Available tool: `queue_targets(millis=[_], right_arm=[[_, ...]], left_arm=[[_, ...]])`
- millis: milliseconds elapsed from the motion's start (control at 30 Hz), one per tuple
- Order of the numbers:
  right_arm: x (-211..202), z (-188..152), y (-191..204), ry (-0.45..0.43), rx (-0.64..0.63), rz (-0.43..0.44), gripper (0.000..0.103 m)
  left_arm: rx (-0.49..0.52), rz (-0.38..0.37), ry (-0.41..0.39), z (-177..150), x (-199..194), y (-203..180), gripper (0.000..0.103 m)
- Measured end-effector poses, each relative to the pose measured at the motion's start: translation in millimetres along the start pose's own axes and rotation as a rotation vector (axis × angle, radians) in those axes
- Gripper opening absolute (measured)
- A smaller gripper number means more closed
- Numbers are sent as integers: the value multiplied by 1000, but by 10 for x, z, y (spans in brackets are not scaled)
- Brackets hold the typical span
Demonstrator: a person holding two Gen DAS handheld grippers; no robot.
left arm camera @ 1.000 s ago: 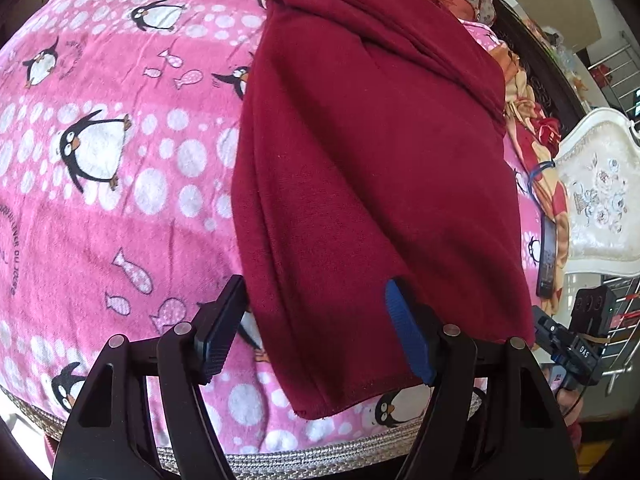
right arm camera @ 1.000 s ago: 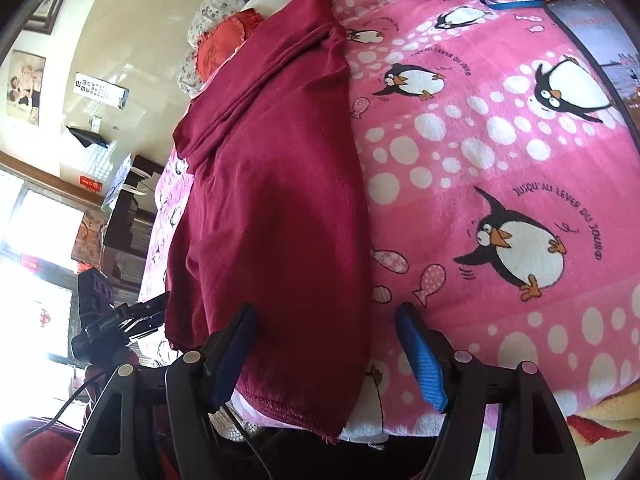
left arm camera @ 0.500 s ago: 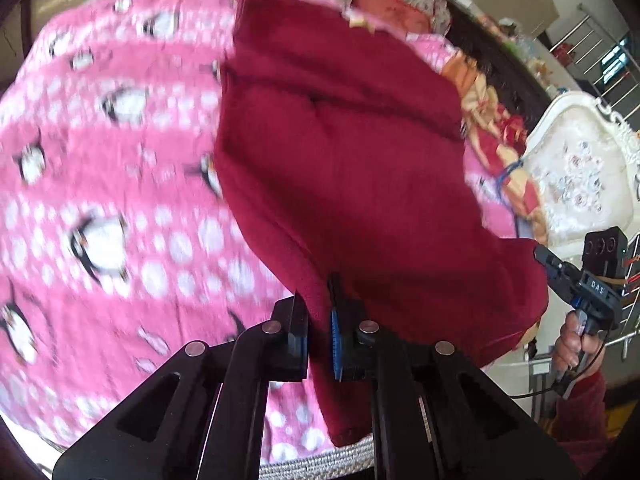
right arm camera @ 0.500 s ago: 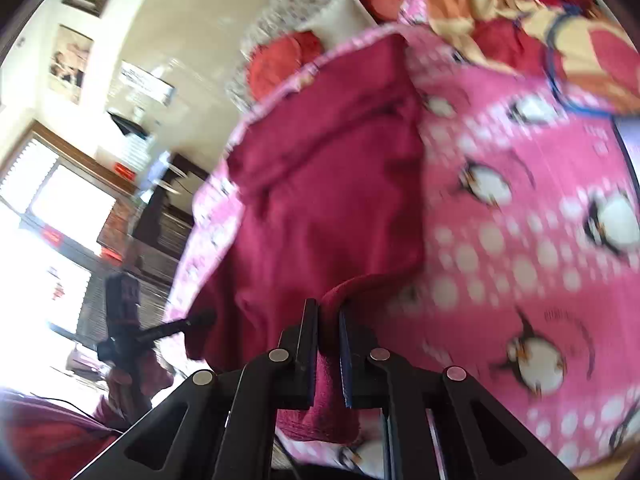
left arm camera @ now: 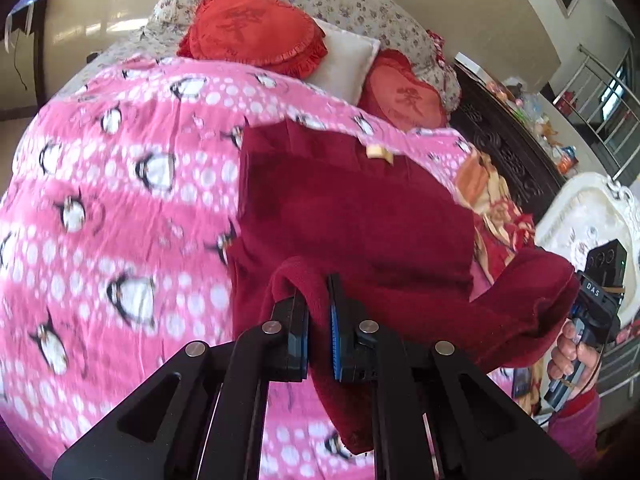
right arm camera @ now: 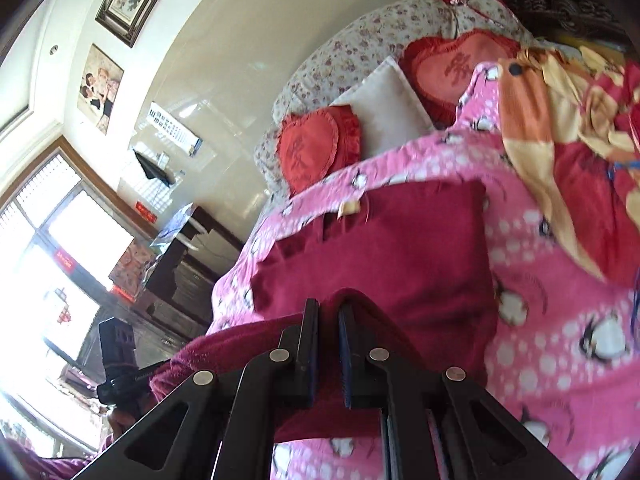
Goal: Fold small clothes
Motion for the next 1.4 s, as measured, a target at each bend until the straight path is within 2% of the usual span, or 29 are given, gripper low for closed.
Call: queue_targets(millis=[200,367,467,533,567,600,667,733,800,867,933,1033,1167,1233,1333,1400], right_arm=[[561,446,-382,-9,43,-95,8],[1084,672,-717,-9,54,-185,8],[1288,601,-969,85,82,-259,9],[1195,649,-989,56,112,-224,17],[1057,712,-1022,7,114,-242,37],[922,757,-1053,-35,120,-263,48],[685,808,-1019,-89,133,-233,48],[541,752,-866,-94,91,-182,48],[513,594,-675,-60,4,-172,47],[646,377,-440,17,-80,-122,46],[823,179,-241,90,-163,-85,45],[1263,36,-103,155,-305,-133,45],[1757,371,-280,78,-293,-246,45],[1964,495,-501,90,-255,-340,45],[1982,567,-599,94,-147,-338,45],[1835,606,-511,51,-162,-329,46]], left_arm=[[-46,64,-40,595,509,160,7],[-58,92,-41,853,882,238,7],[-59,85,-3,883,939,265,9],[-32,73,18,888,903,247,10],[-13,73,26,887,874,234,10],[5,69,30,888,843,219,10],[18,61,30,907,793,191,10],[12,44,21,929,766,161,10],[2,37,19,950,785,152,14],[-19,35,22,962,853,148,27],[-51,30,22,987,928,151,34],[-88,46,-5,1087,948,204,56],[-152,62,-67,1245,749,309,72],[-132,73,-87,1281,652,292,72],[-71,73,-112,1235,597,164,73],[-25,74,-100,1125,693,61,77]])
Point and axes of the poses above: each gripper's, at about its wrist camera, not at the fingertips, and x roughly the way its jaws point, y to its left, z to its top, the point moved 10 cm from there along x, roughly the way its jaws point, and after that the axes turned 8 degrees about -y, right-handed, at the moved point
